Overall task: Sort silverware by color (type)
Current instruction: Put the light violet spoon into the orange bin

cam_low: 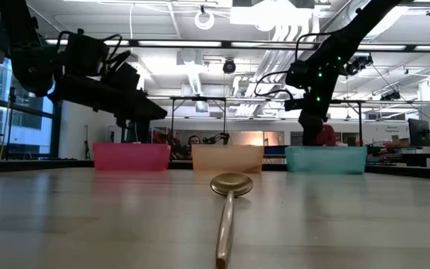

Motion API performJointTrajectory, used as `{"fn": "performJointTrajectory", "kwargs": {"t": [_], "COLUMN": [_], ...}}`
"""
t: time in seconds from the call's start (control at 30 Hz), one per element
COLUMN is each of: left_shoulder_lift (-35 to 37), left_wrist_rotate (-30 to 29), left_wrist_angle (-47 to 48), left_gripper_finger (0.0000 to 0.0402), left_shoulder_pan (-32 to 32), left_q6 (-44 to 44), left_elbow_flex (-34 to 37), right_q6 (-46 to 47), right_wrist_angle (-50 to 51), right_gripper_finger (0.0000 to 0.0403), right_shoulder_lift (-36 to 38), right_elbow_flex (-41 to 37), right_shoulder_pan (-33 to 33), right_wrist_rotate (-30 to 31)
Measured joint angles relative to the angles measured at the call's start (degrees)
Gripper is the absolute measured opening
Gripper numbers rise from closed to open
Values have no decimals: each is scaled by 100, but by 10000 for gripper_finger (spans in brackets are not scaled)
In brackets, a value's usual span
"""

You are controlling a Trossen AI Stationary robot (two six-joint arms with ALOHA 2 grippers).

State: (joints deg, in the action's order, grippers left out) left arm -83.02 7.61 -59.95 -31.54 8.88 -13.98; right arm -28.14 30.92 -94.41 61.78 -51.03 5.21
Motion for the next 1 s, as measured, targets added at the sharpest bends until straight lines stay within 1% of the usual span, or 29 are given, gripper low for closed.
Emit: {"fn": "performJointTrajectory", "kwargs": {"t": [0.13,0.23,0.33,0.43,0.5,0.53,0.63,0.7,0.8,0.93,1.0], "left_shoulder_lift": [0,0,0,1,38,60,144,220,332,575,720], "left_wrist_rotate": [0,-1,32,115,121,121,111,83,73,62,48], "left_wrist_angle": [439,673,831,959,1092,1144,1352,1449,1680,2045,2285], "left_gripper_finger": [71,71,71,71,71,71,71,71,71,71,71], "left_shoulder_pan": [156,252,340,457,555,606,770,874,1004,1146,1235], "left_q6": [-149,-156,-164,-166,-206,-245,-302,-307,-304,-180,-84], "left_elbow_flex": [0,0,0,2,2,2,4,4,4,4,4], "right_q6": [266,487,744,871,892,957,1220,1342,1588,2058,2241], "right_wrist_angle": [56,301,393,291,38,-182,-1054,-1682,-2423,-2827,-3274], "right_gripper_finger": [67,67,49,16,4,5,4,1,1,0,0], "right_shoulder_lift": [8,8,13,112,217,284,515,620,723,749,749], "right_elbow_flex": [0,0,-1,-2,-3,-36,-295,-572,-951,-1314,-1515], "right_shoulder_pan": [117,220,343,473,511,518,543,628,792,900,950], "right_wrist_rotate": [-22,-32,-31,-55,-254,-401,-851,-1013,-1170,-1165,-1163]}}
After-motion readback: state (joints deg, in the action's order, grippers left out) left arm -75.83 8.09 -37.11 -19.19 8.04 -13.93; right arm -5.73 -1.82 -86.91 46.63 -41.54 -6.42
